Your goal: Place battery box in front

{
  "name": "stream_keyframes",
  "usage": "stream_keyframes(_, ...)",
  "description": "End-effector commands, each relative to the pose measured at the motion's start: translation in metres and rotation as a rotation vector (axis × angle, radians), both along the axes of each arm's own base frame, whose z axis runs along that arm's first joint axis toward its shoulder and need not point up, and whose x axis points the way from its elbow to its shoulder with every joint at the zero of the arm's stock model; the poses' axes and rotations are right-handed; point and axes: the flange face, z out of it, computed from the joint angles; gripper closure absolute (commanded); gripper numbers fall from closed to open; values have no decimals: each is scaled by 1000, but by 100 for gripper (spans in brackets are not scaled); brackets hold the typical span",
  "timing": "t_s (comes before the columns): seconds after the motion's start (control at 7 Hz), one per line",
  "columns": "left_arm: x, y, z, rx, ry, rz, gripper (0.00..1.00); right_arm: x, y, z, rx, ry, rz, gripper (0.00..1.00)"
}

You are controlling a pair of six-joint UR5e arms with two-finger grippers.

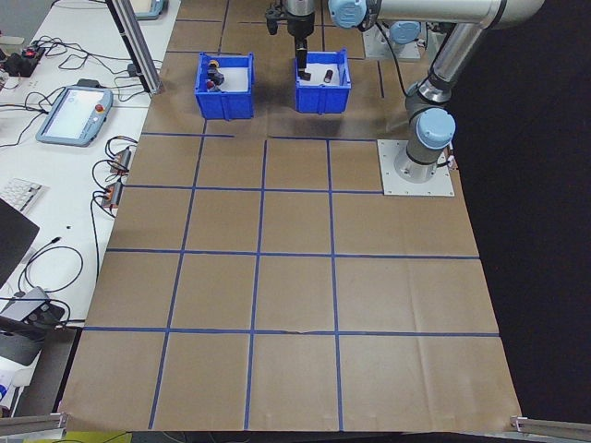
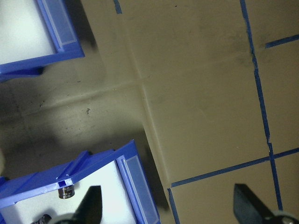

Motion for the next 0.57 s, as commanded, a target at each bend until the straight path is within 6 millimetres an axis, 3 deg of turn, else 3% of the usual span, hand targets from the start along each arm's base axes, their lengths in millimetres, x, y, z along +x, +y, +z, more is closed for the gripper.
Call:
stream_keyframes(0.0, 0, 0, 0, 0, -1, -1, 1, 0, 2, 8, -17, 0, -4, 0)
stream_keyframes(0.43, 0, 1, -2, 3, 1, -2, 1, -1, 1, 8, -18, 1, -4, 0)
